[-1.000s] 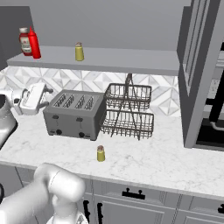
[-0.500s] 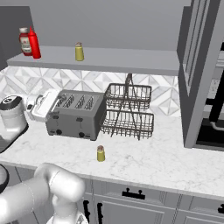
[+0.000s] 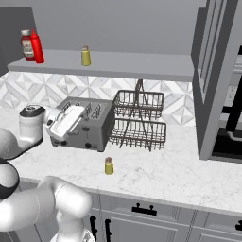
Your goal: Put the shaker and condiment bottle from the counter next to their counterparts in the cabinet.
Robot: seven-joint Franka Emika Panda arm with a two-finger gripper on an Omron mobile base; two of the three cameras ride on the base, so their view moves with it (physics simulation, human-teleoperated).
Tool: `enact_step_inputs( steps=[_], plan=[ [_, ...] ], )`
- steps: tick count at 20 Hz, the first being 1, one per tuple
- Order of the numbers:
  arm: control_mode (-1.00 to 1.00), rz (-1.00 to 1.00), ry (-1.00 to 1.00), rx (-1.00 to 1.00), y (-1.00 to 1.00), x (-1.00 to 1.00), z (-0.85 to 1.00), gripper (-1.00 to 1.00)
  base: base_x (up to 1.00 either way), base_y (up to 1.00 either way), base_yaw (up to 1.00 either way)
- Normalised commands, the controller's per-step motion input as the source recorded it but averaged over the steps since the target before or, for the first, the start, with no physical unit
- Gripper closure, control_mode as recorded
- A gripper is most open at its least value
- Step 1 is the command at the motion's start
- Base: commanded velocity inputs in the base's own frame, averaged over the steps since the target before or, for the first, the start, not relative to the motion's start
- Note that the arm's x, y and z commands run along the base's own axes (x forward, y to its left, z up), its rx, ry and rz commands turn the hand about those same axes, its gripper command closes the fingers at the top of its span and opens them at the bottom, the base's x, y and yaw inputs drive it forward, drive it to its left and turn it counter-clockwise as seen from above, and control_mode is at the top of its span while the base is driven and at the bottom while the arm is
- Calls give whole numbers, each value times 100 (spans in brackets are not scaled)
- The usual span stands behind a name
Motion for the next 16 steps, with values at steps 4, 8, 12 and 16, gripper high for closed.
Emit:
enact_step_inputs(
  steps=[4, 8, 12, 16],
  plan=[
    [-100, -7, 0, 13, -22, 0, -29, -100, 0, 0, 0],
    [-100, -3, 0, 11, -31, -9, -24, -100, 0, 0, 0],
    [-100, 0, 0, 7, -37, -27, -29, -100, 0, 0, 0],
    [-100, 0, 3, 3, -29, -31, -45, -100, 0, 0, 0]
  ],
)
